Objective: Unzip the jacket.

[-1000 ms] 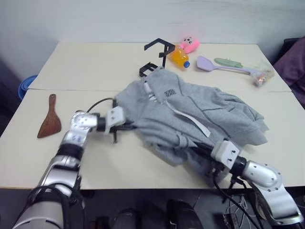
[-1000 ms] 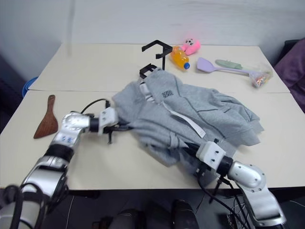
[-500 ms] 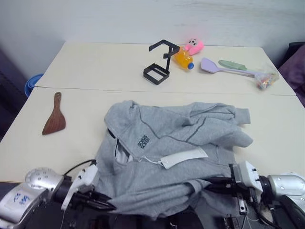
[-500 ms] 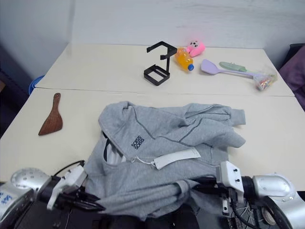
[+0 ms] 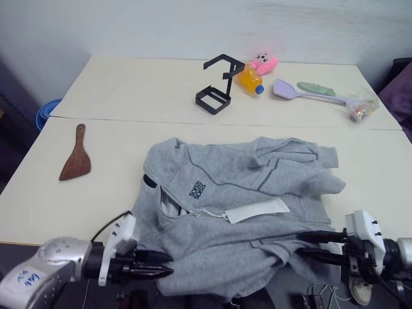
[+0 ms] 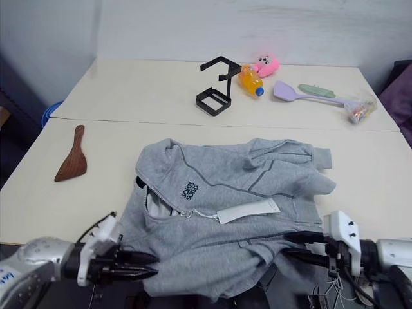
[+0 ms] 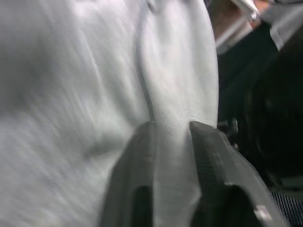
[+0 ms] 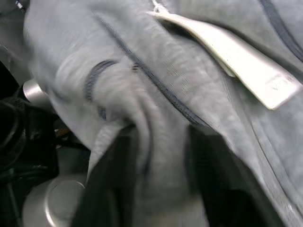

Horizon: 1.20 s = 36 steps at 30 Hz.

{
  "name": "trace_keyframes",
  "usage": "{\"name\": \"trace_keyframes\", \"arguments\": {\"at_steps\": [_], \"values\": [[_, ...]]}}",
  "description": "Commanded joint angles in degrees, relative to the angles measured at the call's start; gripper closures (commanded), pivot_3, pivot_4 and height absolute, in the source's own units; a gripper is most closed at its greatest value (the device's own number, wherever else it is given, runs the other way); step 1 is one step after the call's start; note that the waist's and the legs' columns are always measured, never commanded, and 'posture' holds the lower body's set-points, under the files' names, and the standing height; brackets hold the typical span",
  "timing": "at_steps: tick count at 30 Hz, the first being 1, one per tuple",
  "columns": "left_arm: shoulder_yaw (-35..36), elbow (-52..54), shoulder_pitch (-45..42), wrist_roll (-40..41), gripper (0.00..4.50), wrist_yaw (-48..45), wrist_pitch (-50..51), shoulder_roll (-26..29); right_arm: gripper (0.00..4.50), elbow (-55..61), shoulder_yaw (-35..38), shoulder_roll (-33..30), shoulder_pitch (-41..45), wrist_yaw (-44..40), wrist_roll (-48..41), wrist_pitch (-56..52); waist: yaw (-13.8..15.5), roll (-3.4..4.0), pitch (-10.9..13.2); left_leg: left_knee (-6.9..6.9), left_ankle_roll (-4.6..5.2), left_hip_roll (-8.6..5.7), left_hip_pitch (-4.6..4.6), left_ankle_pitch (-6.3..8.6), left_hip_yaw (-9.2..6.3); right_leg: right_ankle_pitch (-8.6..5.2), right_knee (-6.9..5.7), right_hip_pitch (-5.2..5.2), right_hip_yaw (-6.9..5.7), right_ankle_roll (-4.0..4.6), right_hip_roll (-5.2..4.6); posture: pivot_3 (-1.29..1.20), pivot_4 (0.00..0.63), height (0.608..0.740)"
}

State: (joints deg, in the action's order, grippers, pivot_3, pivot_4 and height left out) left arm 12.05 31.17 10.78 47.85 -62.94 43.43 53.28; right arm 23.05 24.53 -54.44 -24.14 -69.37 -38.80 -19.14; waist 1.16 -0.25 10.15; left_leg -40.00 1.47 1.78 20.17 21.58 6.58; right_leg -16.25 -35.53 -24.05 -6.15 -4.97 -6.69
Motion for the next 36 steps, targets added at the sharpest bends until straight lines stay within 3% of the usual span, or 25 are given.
{"name": "trace_keyframes", "arguments": {"at_steps": [1, 3, 5, 7, 10, 13, 16, 17, 20, 24, 30, 31, 36], "values": [[6.50, -3.05, -5.07, 11.00, 1.89, -0.95, 6.89, 2.48, 1.43, 2.53, 9.42, -0.56, 1.16, 4.09, -9.20, -9.01, 0.03, 0.00, 0.00, 0.00, 0.00, 0.00, -0.01, 0.01, 0.00, 0.00, -0.02, 0.00, 0.00, 0.00, -0.01, 0.00, 0.150, 0.740], [7.90, -6.71, -10.13, 10.57, 1.28, -0.68, 5.68, 2.57, 0.76, 1.79, 12.78, -0.84, 5.08, 7.48, -14.62, -13.41, -0.04, 0.02, 0.00, 0.00, 0.00, 0.00, -0.02, 0.01, 0.00, 0.00, -0.02, 0.01, 0.00, 0.00, 0.00, 0.00, 0.150, 0.740], [6.29, -10.80, -13.96, 4.41, 0.72, -1.70, -0.09, 2.34, 0.05, 0.44, 13.20, -0.83, 8.84, 9.62, -14.22, -14.04, -0.07, 0.04, -0.01, -0.02, -0.02, 0.00, -0.03, 0.00, 0.01, 0.00, -0.02, 0.01, -0.01, 0.01, 0.04, 0.00, 0.150, 0.740], [1.90, -16.16, -16.86, -5.69, 0.72, -4.51, -10.41, 3.17, 0.05, -1.58, 10.68, -1.40, 11.71, 10.44, -9.13, -11.91, 0.05, 0.05, -0.02, 0.03, -0.05, -0.03, -0.06, 0.01, 0.02, -0.01, -0.03, 0.02, -0.03, 0.02, 0.10, 0.00, 0.150, 0.740], [-6.21, -26.29, -21.40, -19.85, 0.72, -9.97, -26.57, 4.48, 0.05, -6.55, 1.28, -2.07, 18.29, 12.35, 2.60, -5.28, 0.03, 0.04, -0.03, 0.04, -0.05, -0.09, -0.03, 0.01, 0.22, -0.01, -0.01, -0.07, -0.06, 0.02, 0.41, 0.00, 0.150, 0.740], [-8.64, -32.36, -25.31, -23.12, 0.72, -12.16, -32.17, 2.74, 0.05, -11.36, -5.70, -1.74, 22.46, 13.48, 12.09, 1.13, 0.00, 0.03, -0.02, 0.06, 0.00, -0.12, 0.10, 0.00, 0.53, 0.02, -0.12, -0.40, -0.16, -0.03, 0.46, 0.00, 0.150, 0.740], [-11.46, -36.05, -28.29, -26.32, 0.20, -12.58, -35.91, 0.27, 0.00, -19.56, -11.16, 0.98, 28.71, 17.05, 19.02, 5.89, 0.04, 0.02, -0.02, 0.01, 0.01, -0.08, 0.20, 0.00, 0.62, 0.03, -0.42, -0.55, -0.19, -0.06, 0.48, 0.00, 0.150, 0.740], [-12.20, -36.54, -28.48, -27.16, 0.00, -12.50, -36.47, -0.41, 0.18, -21.93, -12.65, 1.20, 29.85, 17.00, 20.95, 7.38, 0.01, 0.03, -0.01, -0.04, 0.03, -0.10, 0.23, -0.01, 0.65, 0.04, -0.42, -0.56, -0.20, -0.08, 0.48, 0.00, 0.150, 0.740], [-13.38, -37.04, -27.61, -28.62, 0.00, -12.58, -36.86, -1.45, 0.90, -26.69, -14.81, 1.75, 31.90, 16.37, 23.59, 10.17, 0.06, 0.02, -0.01, -0.04, 0.12, -0.13, 0.25, -0.04, 0.66, 0.09, -0.38, -0.54, -0.17, -0.17, 0.44, 0.00, 0.150, 0.740], [-15.77, -33.65, -20.82, -29.47, 0.00, -14.71, -33.22, 0.44, 2.29, -36.26, -16.73, 3.06, 37.90, 18.61, 27.69, 14.89, -0.81, 0.03, -0.02, -0.04, 0.12, -0.11, 0.18, -0.04, 0.69, 0.10, -0.40, -0.52, -0.12, -0.19, 0.43, 0.00, 0.150, 0.740], [-13.72, -21.61, -8.52, -24.89, 0.00, -11.79, -23.90, 1.57, 4.30, -51.45, -18.18, 5.44, 49.84, 23.81, 33.17, 25.00, -2.91, 0.47, -0.24, 0.06, 0.10, -0.03, 0.00, -0.03, 0.77, 0.10, -0.41, -0.46, 0.03, -0.18, 0.15, 0.00, 0.150, 0.740], [-13.22, -19.59, -6.64, -24.05, 0.00, -10.88, -22.37, 1.36, 4.49, -53.74, -18.42, 5.90, 51.55, 24.52, 33.85, 26.73, -3.09, 0.54, -0.28, 0.08, 0.08, 0.00, 0.00, -0.03, 0.78, 0.09, -0.40, -0.45, 0.06, -0.17, 0.16, 0.00, 0.150, 0.740], [-10.35, -11.79, -0.14, -19.76, 0.00, -4.36, -17.19, -1.98, 4.49, -60.23, -18.74, 7.62, 56.35, 24.57, 34.66, 31.67, -3.09, 0.86, -0.45, 0.10, 0.07, -0.01, -0.02, -0.02, 0.76, 0.09, -0.39, -0.44, 0.29, -0.17, 0.14, 0.00, 0.150, 0.740]]}}
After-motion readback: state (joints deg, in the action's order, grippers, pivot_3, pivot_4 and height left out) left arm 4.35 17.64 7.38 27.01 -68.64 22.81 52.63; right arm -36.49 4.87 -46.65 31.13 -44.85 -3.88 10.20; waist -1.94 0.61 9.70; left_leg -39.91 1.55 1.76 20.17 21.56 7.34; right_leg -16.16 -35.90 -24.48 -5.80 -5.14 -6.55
